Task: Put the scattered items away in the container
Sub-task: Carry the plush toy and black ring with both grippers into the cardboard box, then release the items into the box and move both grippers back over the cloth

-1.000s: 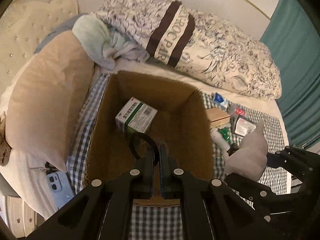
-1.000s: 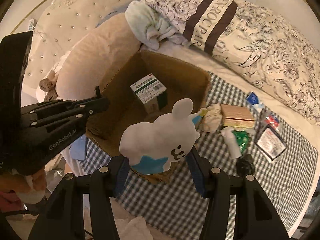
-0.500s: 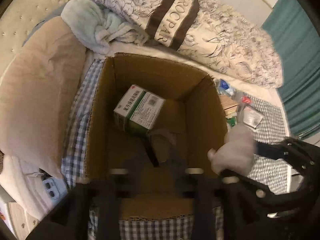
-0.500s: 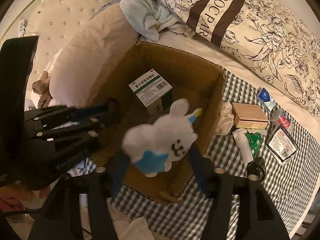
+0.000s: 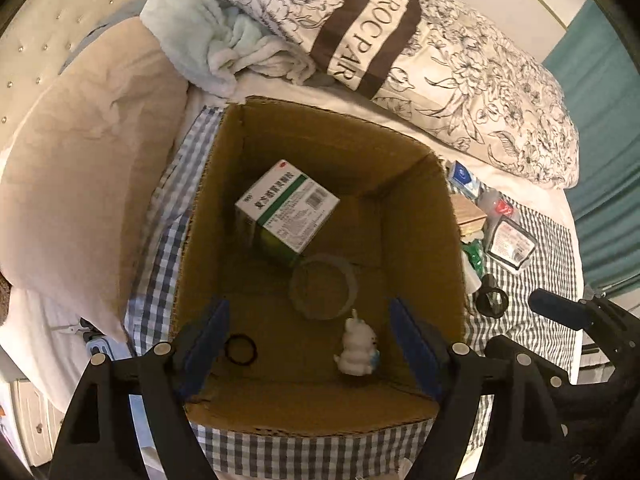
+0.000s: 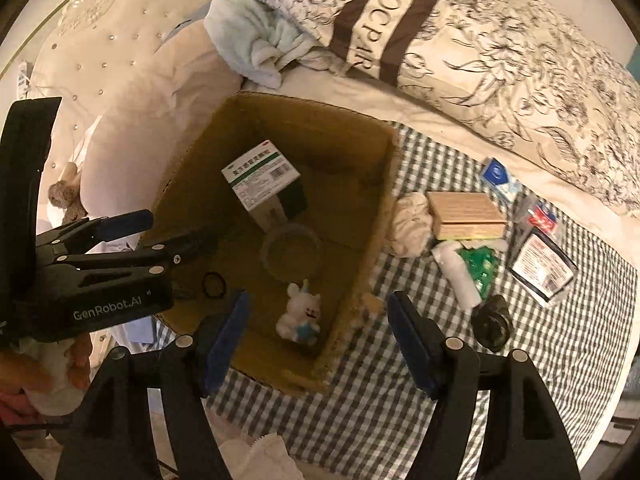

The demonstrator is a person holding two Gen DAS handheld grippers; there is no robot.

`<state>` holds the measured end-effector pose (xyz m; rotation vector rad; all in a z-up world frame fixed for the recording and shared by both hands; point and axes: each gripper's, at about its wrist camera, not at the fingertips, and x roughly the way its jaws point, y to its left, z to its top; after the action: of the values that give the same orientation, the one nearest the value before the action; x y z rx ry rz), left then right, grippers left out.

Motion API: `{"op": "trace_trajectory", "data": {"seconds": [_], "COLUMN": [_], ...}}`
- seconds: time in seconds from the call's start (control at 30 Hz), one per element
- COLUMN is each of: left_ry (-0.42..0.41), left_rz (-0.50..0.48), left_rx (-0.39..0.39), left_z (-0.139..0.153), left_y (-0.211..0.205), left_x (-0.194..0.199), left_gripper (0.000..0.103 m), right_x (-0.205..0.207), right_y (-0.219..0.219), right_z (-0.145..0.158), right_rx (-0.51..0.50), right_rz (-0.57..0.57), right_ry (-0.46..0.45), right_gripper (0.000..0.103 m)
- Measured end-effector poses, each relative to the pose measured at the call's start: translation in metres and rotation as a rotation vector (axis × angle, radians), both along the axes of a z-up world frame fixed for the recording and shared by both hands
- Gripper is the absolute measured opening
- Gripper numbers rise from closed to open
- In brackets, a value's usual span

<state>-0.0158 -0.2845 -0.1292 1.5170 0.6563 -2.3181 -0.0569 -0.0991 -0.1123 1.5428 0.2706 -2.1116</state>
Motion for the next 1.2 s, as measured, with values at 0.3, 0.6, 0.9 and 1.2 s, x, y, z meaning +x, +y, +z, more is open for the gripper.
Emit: {"op": "trace_trajectory", "data": {"seconds": [0.3,0.6,0.9,1.2], "left_ry": [0.022,0.036,-0.006,-0.043], "left_rz": [-0.038,-0.088,-0.093,-0.037], "left_rx": [-0.02,-0.051,-0.048,-0.015], "left_z": [0.019,0.039,0.033,0.015], "left_y": [0.054,0.144,0.234,0.29], "left_x": [-0.018,-0.037,-0.056,-0.083], "left_gripper": [0.085,0.093,0.096,0.096], "right_x": [0.01,0.025,0.035,0.024], "right_y": [0.082,0.188,0.278,0.333], "right_z": [0.015,0.031,0.031,0.015], "right_rx": [-0.013,-0.031,-0.048,-0.059], "right_rz": [-0.207,-0.324,-0.379,-0.358], "right_ry": [0.034,0.078,0.1,0.089], "right_gripper": [0.071,0.071,0.073,0.073]}}
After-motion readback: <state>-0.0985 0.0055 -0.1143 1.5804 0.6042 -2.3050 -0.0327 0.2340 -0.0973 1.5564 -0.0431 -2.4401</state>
